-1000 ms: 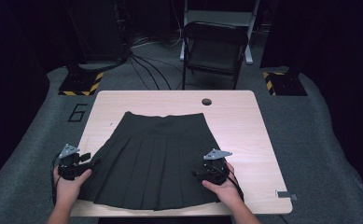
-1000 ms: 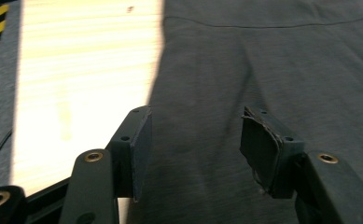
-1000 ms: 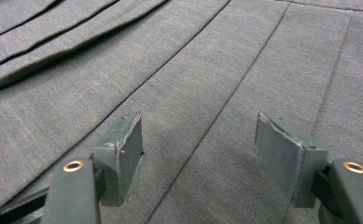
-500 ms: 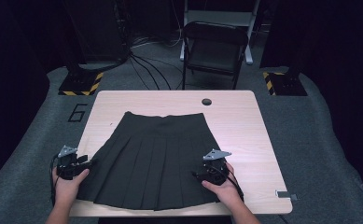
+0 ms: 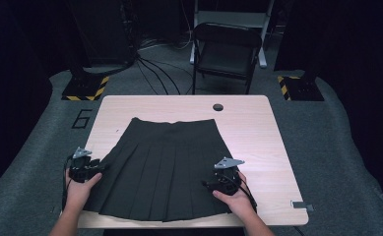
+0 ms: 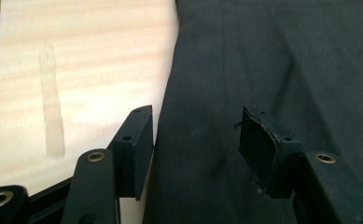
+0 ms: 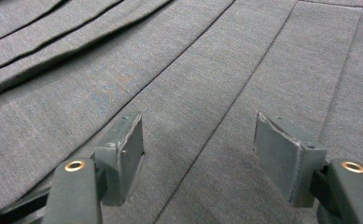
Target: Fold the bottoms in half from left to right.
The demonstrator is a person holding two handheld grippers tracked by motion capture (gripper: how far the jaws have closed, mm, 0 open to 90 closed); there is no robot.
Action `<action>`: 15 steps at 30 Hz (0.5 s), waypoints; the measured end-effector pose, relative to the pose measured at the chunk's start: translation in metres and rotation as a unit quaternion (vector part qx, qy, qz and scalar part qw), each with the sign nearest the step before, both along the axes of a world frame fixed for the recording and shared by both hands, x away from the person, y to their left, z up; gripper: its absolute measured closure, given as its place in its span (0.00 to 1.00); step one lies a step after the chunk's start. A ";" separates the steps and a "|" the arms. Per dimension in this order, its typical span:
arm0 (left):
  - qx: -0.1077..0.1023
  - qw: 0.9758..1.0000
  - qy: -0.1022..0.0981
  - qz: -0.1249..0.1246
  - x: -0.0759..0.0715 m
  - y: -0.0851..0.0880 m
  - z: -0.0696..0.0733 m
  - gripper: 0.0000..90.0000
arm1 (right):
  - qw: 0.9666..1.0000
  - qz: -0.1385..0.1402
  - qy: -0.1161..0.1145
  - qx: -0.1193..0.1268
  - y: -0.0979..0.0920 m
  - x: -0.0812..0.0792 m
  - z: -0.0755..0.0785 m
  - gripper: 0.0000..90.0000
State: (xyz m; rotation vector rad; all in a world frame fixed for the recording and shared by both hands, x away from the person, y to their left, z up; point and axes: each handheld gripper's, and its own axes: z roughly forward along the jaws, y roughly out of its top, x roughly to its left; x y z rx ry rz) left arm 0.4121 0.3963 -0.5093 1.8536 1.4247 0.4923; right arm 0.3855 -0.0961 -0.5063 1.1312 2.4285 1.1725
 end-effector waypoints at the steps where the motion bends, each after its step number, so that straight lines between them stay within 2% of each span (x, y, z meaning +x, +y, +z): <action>1: 0.001 1.000 0.004 -0.001 0.006 -0.003 0.001 0.49 | 1.000 0.000 -0.001 0.000 0.000 0.000 0.000 0.36; 6: -0.012 1.000 0.005 0.005 0.015 -0.006 -0.004 0.51 | 1.000 0.001 -0.003 0.001 0.000 0.000 0.000 0.36; 8: -0.019 1.000 0.005 0.016 0.018 -0.006 -0.006 0.54 | 1.000 0.003 0.000 0.001 0.001 0.000 0.000 0.36; 9: -0.015 1.000 0.008 0.014 0.019 -0.004 -0.007 0.54 | 1.000 0.003 0.000 0.001 0.001 0.000 0.000 0.36; 10: -0.021 0.999 0.006 0.024 0.020 -0.004 -0.008 0.55 | 1.000 0.003 0.002 0.002 0.001 0.000 0.000 0.36; 12: -0.016 0.999 0.003 0.030 0.022 -0.002 -0.009 0.57 | 1.000 0.002 -0.001 0.002 0.001 0.000 -0.001 0.36; 14: -0.013 0.999 0.011 0.033 0.026 -0.002 -0.009 0.59 | 1.000 0.005 0.001 0.001 0.001 0.000 -0.001 0.36; 15: 0.002 1.000 0.007 0.029 0.029 -0.004 -0.006 0.59 | 1.000 0.003 0.003 0.004 0.001 0.000 -0.001 0.36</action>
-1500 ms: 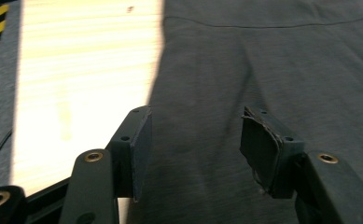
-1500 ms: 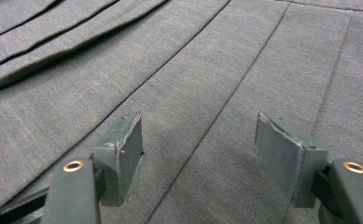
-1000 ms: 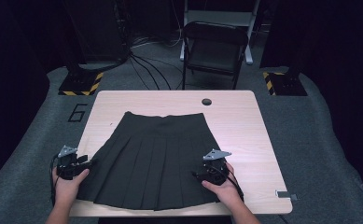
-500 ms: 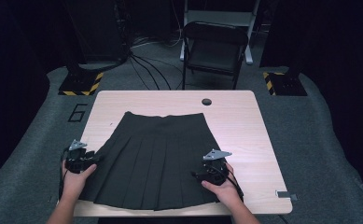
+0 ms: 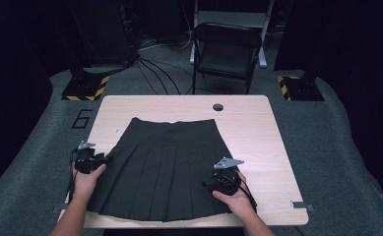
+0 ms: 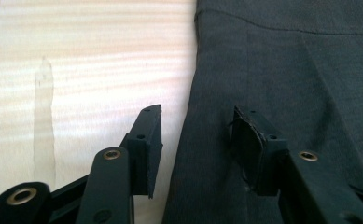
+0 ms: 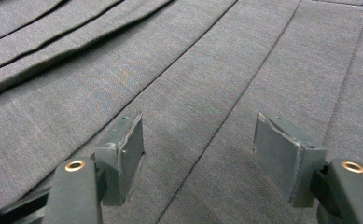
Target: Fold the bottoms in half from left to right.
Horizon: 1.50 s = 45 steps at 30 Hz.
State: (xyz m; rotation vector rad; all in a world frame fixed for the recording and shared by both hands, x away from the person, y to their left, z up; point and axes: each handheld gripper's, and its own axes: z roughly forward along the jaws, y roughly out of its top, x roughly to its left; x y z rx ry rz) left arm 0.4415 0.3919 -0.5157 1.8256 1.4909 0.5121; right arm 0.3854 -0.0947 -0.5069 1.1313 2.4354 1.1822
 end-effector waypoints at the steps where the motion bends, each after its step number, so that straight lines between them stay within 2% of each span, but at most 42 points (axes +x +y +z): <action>1: 0.008 1.000 0.000 -0.003 0.002 -0.002 0.001 0.59 | 1.000 0.000 0.000 -0.001 0.000 0.000 0.000 0.36; 3: 0.010 1.000 -0.003 -0.003 0.003 -0.003 0.002 0.59 | 1.000 0.000 0.000 -0.002 0.000 0.000 0.000 0.36; 5: 0.007 1.000 0.008 -0.004 0.006 -0.005 0.002 0.57 | 1.000 0.001 0.001 -0.003 0.000 0.000 0.000 0.36; 7: 0.005 1.000 0.005 -0.007 0.010 -0.007 0.002 0.56 | 1.000 0.001 0.000 -0.002 0.000 0.000 0.000 0.36; 8: 0.015 1.000 0.009 -0.009 0.012 -0.009 0.002 0.56 | 1.000 0.000 0.001 0.000 0.000 0.000 0.000 0.36; 10: 0.018 1.000 0.014 -0.011 0.013 -0.010 0.002 0.56 | 1.000 0.000 0.002 0.000 0.000 0.000 0.000 0.36; 14: 0.008 1.000 0.013 -0.007 0.015 -0.010 0.000 0.55 | 1.000 -0.001 0.002 -0.002 -0.002 0.000 0.000 0.37; 15: 0.003 1.000 0.012 -0.004 0.016 -0.011 -0.002 0.56 | 1.000 -0.002 0.002 0.000 -0.002 0.000 0.000 0.37; 17: 0.006 1.000 0.014 -0.006 0.016 -0.011 -0.003 0.58 | 1.000 -0.003 -0.001 0.001 -0.002 0.000 0.000 0.37; 20: -0.010 1.000 0.011 -0.011 0.017 -0.012 -0.004 0.61 | 1.000 0.001 -0.001 -0.002 -0.002 0.000 0.000 0.37; 23: -0.007 1.000 0.012 -0.017 0.017 -0.014 -0.003 0.63 | 1.000 0.002 -0.001 -0.002 -0.001 0.000 0.000 0.37; 25: -0.003 1.000 0.011 -0.020 0.017 -0.014 -0.003 0.68 | 1.000 0.002 0.000 -0.002 -0.001 0.000 0.000 0.37; 26: -0.012 1.000 0.014 -0.020 0.017 -0.014 -0.003 0.70 | 1.000 0.001 0.000 -0.002 -0.001 0.000 0.000 0.37; 29: -0.017 1.000 0.012 -0.018 0.017 -0.014 -0.003 0.75 | 1.000 0.001 0.000 -0.002 -0.001 0.001 0.000 0.37; 32: -0.015 1.000 0.008 -0.022 0.015 -0.015 0.001 0.85 | 1.000 0.001 0.000 -0.002 -0.001 0.001 0.000 0.37; 36: -0.016 1.000 0.003 -0.022 0.013 -0.017 0.005 0.91 | 1.000 0.003 0.000 -0.003 -0.001 0.001 -0.001 0.37; 40: -0.008 1.000 0.008 -0.026 0.010 -0.021 0.012 0.92 | 1.000 0.001 0.002 -0.002 -0.001 0.000 -0.001 0.37; 45: 0.003 0.999 -0.006 -0.041 0.008 -0.031 0.027 0.92 | 1.000 0.000 0.000 -0.004 -0.001 0.001 0.000 0.37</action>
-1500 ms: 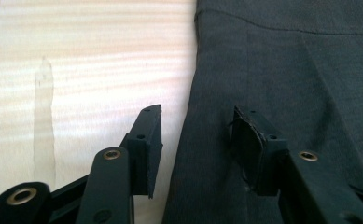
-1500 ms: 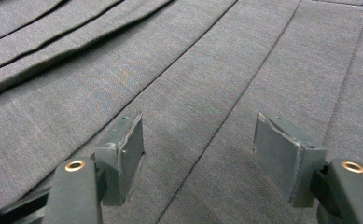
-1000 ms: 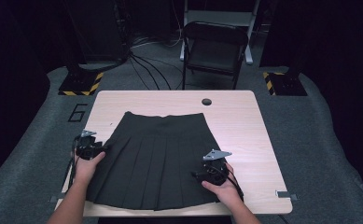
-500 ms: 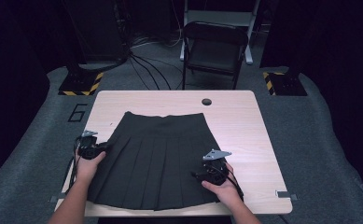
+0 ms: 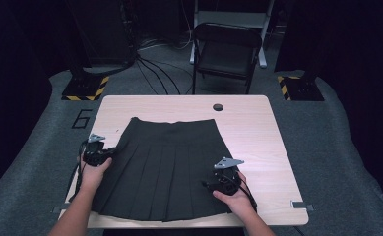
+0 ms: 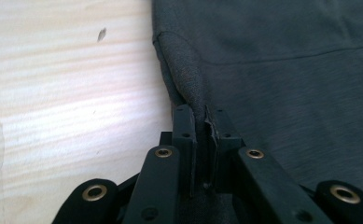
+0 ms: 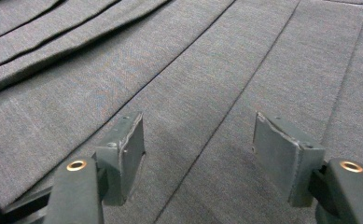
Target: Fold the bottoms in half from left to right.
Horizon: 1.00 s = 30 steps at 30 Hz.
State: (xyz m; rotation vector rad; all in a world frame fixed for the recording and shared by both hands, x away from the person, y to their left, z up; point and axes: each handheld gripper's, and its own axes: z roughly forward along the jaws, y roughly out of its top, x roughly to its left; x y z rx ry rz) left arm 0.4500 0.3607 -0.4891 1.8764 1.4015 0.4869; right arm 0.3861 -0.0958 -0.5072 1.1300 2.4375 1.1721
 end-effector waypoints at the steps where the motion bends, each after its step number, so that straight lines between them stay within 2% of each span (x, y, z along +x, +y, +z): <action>1: -0.002 1.000 -0.001 -0.005 -0.002 -0.003 0.006 0.92 | 1.000 0.000 0.000 0.000 0.000 0.000 0.000 0.37; 3: -0.004 1.000 -0.011 -0.007 -0.003 -0.007 0.010 0.92 | 1.000 -0.001 0.000 0.002 0.000 0.000 0.000 0.37; 6: -0.001 1.000 -0.009 -0.015 -0.005 -0.010 0.015 0.92 | 1.000 -0.001 0.000 0.002 0.000 0.000 0.000 0.37; 10: -0.001 0.999 -0.021 -0.033 -0.008 -0.021 0.026 0.93 | 1.000 -0.001 -0.001 0.003 0.000 0.000 0.001 0.37; 13: -0.001 0.999 -0.021 -0.046 -0.010 -0.028 0.032 0.93 | 1.000 -0.001 -0.002 0.003 -0.001 0.000 0.001 0.37; 19: -0.004 0.998 -0.032 -0.060 -0.013 -0.042 0.045 0.94 | 1.000 -0.004 0.000 0.006 -0.001 -0.001 0.001 0.37; 30: -0.003 0.996 -0.035 -0.086 -0.018 -0.065 0.062 0.95 | 1.000 -0.009 0.001 0.009 -0.003 -0.001 0.002 0.37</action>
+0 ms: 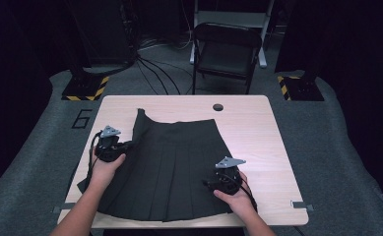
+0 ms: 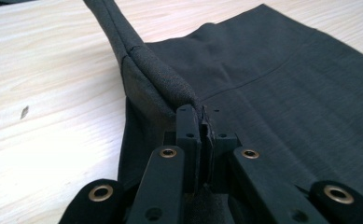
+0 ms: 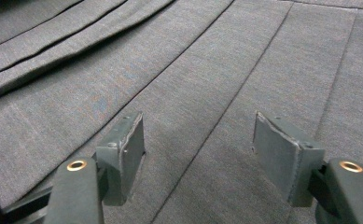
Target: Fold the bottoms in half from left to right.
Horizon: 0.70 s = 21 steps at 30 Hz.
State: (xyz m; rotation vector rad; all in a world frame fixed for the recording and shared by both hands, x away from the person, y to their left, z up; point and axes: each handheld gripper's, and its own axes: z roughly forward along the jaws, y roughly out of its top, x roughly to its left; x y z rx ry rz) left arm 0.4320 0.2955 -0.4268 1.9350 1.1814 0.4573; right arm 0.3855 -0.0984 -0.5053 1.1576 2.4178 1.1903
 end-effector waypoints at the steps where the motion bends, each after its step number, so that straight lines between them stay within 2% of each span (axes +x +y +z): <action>1: 0.001 1.000 -0.004 -0.008 -0.001 -0.006 0.003 0.95 | 1.000 -0.002 -0.003 0.001 0.000 0.000 0.000 0.37; 2: 0.001 1.000 -0.004 -0.008 -0.001 -0.006 0.003 0.95 | 1.000 -0.002 -0.003 0.001 0.000 0.000 0.000 0.37; 3: 0.002 1.000 -0.007 -0.018 -0.002 -0.012 0.006 0.95 | 1.000 0.000 -0.006 0.000 0.000 0.000 0.000 0.37; 9: 0.005 0.999 -0.015 -0.047 -0.002 -0.034 0.016 0.96 | 1.000 0.000 -0.003 0.000 -0.001 0.000 0.000 0.37; 12: 0.001 0.998 -0.017 -0.053 -0.002 -0.040 0.019 0.96 | 1.000 0.001 -0.003 0.000 0.000 0.000 0.001 0.37; 15: 0.000 0.998 -0.021 -0.067 -0.001 -0.055 0.024 0.96 | 1.000 -0.001 -0.004 0.000 -0.001 0.000 0.001 0.37; 21: -0.008 0.997 -0.024 -0.080 0.000 -0.073 0.025 0.96 | 1.000 0.000 -0.008 0.002 -0.003 0.001 0.002 0.37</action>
